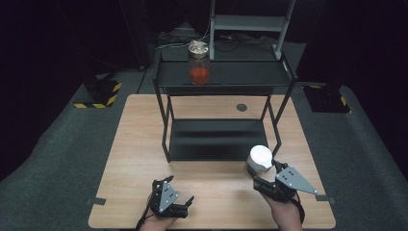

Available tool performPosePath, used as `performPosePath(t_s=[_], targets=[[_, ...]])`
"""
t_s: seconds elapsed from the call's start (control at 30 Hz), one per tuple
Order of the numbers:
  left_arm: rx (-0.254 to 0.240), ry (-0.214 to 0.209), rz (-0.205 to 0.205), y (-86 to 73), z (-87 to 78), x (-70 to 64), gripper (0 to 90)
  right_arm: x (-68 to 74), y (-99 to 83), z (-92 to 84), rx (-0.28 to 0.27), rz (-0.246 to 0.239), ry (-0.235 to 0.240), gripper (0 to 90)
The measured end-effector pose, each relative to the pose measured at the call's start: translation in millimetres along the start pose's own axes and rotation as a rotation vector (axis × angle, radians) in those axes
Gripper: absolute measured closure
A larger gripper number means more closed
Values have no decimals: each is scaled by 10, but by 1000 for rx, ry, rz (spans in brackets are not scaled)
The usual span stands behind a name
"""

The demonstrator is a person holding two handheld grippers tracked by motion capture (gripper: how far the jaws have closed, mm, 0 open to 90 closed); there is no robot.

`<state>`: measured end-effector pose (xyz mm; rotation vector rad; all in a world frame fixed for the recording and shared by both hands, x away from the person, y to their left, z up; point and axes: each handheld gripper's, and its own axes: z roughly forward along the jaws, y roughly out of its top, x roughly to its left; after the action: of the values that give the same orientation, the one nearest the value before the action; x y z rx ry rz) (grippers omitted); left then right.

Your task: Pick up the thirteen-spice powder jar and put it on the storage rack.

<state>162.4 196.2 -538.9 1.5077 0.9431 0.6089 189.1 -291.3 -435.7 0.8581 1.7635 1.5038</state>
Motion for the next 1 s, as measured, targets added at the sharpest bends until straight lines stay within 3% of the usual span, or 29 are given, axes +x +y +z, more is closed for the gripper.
performPosePath(t_s=[1.0], targets=[[-5,-5,1,-8,-5,5,7,-35,340,121,-67,-17,10,298]])
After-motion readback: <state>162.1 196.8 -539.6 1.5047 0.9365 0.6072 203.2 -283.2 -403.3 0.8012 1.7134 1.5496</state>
